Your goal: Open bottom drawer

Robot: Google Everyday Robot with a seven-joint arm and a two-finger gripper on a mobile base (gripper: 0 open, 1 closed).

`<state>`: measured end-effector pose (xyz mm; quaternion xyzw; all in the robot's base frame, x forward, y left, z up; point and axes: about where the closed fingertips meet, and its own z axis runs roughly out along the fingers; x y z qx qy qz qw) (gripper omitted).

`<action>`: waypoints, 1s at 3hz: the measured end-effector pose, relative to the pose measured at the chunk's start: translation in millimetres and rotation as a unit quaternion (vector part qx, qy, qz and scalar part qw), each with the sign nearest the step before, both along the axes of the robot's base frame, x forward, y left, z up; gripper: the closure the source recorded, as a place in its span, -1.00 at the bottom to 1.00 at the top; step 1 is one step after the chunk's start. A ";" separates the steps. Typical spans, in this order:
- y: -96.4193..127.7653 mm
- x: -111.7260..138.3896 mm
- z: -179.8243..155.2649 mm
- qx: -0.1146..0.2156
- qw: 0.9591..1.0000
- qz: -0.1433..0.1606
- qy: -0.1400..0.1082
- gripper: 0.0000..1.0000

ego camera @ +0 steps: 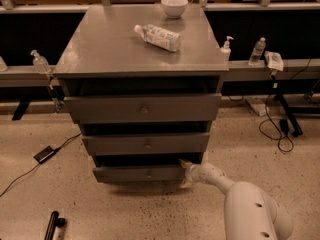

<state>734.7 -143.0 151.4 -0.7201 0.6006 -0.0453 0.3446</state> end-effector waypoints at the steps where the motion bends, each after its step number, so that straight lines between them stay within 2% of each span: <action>1: 9.2 -4.4 -5.6 -0.016 1.000 0.010 0.013 0.09; 3: 9.2 -4.5 2.5 -0.016 1.000 0.010 0.013 1.00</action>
Offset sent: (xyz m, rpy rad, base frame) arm -0.0238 0.0179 -0.0097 -0.0218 0.0903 0.0461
